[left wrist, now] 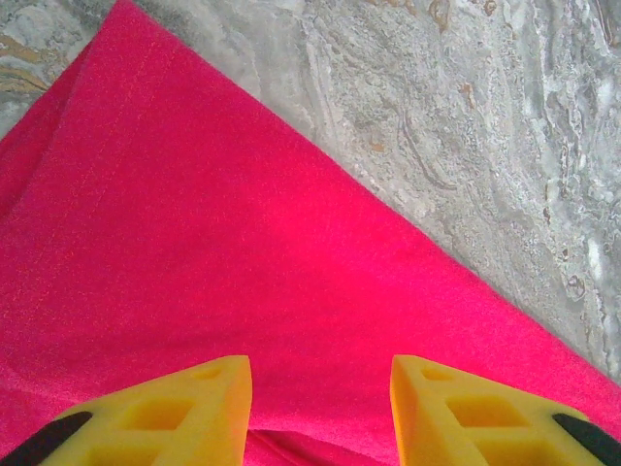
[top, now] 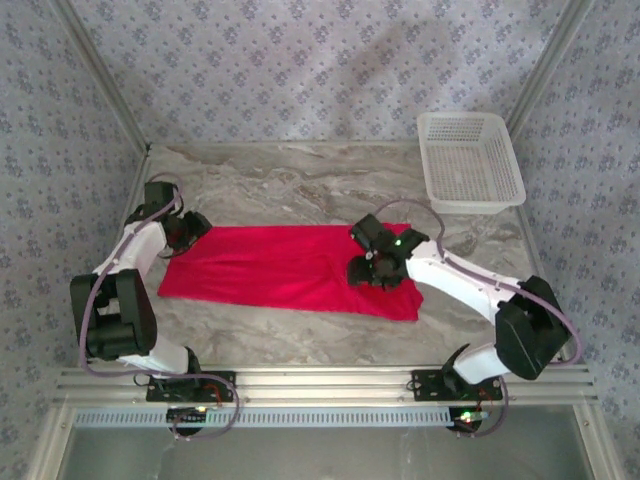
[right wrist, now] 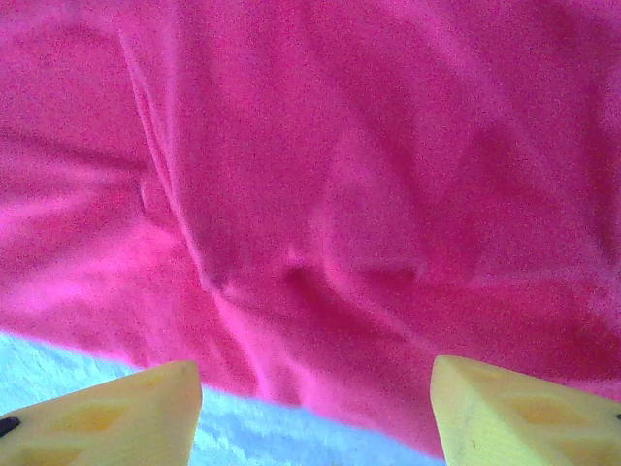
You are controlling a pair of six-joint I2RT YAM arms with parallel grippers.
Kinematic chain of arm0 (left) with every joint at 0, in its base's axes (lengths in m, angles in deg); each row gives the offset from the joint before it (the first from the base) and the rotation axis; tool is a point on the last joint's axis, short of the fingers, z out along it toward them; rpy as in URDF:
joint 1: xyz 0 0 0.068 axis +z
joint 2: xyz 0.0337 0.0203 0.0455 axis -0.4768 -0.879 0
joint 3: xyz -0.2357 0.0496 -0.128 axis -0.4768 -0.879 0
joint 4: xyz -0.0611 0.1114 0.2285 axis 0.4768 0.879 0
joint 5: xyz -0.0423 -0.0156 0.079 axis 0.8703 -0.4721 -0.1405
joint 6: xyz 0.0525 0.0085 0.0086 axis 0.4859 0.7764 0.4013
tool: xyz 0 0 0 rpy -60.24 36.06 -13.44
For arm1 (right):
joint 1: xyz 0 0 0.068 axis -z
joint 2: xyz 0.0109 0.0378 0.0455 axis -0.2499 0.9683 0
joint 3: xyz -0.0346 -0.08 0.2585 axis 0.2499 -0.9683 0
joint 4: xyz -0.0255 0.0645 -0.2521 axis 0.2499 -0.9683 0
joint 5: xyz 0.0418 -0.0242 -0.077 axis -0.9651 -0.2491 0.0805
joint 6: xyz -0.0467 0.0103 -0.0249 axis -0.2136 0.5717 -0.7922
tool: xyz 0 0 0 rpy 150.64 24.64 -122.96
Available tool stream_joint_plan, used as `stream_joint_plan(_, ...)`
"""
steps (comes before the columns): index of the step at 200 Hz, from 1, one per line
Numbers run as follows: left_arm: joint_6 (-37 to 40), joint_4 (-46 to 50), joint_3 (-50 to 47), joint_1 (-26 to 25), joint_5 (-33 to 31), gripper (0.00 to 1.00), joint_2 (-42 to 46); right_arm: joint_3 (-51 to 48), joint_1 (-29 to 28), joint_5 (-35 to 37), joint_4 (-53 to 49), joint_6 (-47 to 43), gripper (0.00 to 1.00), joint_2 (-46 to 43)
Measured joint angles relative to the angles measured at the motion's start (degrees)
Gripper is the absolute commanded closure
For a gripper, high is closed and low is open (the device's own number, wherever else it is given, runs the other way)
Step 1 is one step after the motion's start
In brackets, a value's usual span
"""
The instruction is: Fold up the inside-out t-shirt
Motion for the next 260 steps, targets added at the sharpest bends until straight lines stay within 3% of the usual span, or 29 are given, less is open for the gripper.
stream_joint_plan(35,0.0,-0.1,0.0,0.0,0.4,0.58,0.0,7.3,7.2,0.0,1.6,-3.8,0.35,10.9)
stream_joint_plan(71,0.1,-0.1,0.0,0.0,0.3,0.59,-0.4,4.9,8.4,-0.1,2.6,-6.1,0.36,16.2)
stream_joint_plan(97,0.6,0.0,0.0,0.5,0.2,0.59,-1.9,-1.6,6.7,0.1,3.1,-5.9,0.35,13.1)
stream_joint_plan(133,0.7,0.0,0.0,2.7,0.1,0.59,-3.6,-11.4,2.2,0.2,3.1,-2.1,0.34,1.4)
stream_joint_plan(164,0.7,0.0,0.0,3.3,0.2,0.59,-3.9,-14.0,1.4,0.3,3.0,0.2,0.34,-4.4)
stream_joint_plan(204,0.6,0.0,0.0,3.3,0.4,0.59,-3.9,-8.1,1.4,1.7,2.0,0.3,0.33,-2.6)
stream_joint_plan(260,-0.3,-1.0,-0.8,3.5,3.1,0.59,-4.1,5.2,0.8,0.6,10.1,0.1,0.35,11.4)
